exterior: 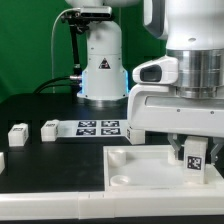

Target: Assemble one leg

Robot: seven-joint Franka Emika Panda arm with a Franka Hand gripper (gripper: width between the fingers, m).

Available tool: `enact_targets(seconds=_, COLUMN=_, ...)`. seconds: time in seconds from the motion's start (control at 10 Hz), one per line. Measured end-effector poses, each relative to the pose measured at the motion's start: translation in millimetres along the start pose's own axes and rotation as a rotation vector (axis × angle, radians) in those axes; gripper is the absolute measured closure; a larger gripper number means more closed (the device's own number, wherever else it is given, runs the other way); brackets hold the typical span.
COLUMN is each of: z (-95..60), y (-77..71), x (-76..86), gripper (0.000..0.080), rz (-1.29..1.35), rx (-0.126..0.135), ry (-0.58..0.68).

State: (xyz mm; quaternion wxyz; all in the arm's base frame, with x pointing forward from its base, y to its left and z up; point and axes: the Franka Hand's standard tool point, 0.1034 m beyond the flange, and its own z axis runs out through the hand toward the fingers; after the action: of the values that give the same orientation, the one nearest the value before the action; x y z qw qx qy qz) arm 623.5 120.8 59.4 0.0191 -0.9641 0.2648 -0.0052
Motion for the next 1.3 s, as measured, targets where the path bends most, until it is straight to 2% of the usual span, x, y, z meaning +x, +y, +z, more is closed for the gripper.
enact_targets(seconds=0.3, z=-0.1, y=0.1, x=0.1, gripper=0.0511, rz=0.425, rx=-0.004, ry=0.003)
enact_targets(seconds=0.4, z=-0.1, y=0.3, x=0.3, gripper=0.0511, rz=0.492, rx=-0.002, ry=0.002)
enact_targets(seconds=0.6, z=0.2, y=0.3, x=0.3, gripper=0.0490, rz=0.432, rx=-0.002, ry=0.002)
enact_targets(seconds=0.7, z=0.4, y=0.0, x=0.0, gripper=0.0307, rz=0.430, rx=-0.001, ry=0.001)
enact_targets(seconds=0.8, z=0.6, y=-0.3, x=-0.2, gripper=0.0186, rz=0.405, rx=-0.001, ry=0.002)
enact_targets(seconds=1.3, z=2.6, y=-0.2, x=-3.2, gripper=0.0151, rz=-0.186, rx=-0.006, ry=0.000)
